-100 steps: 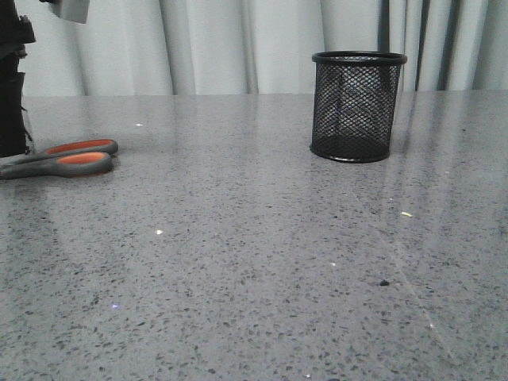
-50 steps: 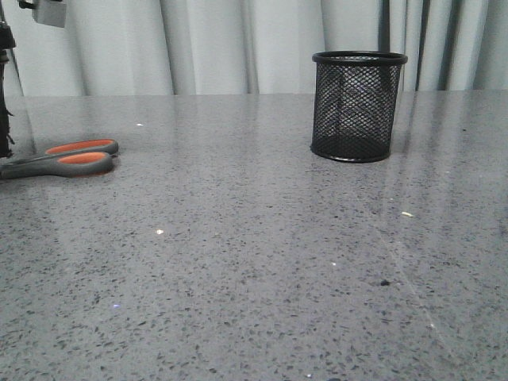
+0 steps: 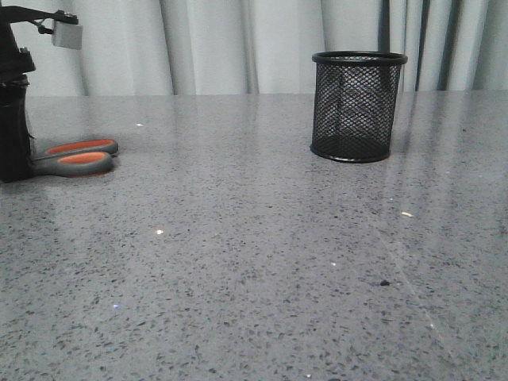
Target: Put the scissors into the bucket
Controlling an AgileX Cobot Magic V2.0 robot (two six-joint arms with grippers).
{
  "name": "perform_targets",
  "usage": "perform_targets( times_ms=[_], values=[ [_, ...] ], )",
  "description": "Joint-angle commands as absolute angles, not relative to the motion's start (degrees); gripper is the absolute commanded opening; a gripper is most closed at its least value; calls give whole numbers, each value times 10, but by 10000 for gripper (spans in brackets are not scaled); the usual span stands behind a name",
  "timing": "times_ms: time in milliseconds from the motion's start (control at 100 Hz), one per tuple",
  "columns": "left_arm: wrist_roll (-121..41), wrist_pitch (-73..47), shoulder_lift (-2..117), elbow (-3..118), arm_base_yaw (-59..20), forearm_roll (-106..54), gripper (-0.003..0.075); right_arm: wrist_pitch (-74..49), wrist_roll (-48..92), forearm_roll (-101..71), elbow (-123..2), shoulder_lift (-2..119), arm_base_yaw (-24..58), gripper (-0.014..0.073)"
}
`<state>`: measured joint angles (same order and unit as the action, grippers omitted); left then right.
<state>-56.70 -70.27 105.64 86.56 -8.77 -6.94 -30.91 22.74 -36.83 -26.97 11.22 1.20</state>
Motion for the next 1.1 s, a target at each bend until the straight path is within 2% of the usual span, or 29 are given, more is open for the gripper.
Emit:
perform_targets(
  times_ms=[0,370,800,1090],
  values=[
    [-568,-691,1034,881,-87,-82,440,-274,233,-370,-289,123,11,374],
    [-565,-706,1046,881,-87,-148,440,-274,233,-363,-289,123,11,374],
    [-550,-730,1053,881,-87,-140,439,-283,233,-363,-289,123,11,374],
    [-353,-698,1053,881,-88,-80,440,-283,233,-363,-289,123,11,373]
  ],
)
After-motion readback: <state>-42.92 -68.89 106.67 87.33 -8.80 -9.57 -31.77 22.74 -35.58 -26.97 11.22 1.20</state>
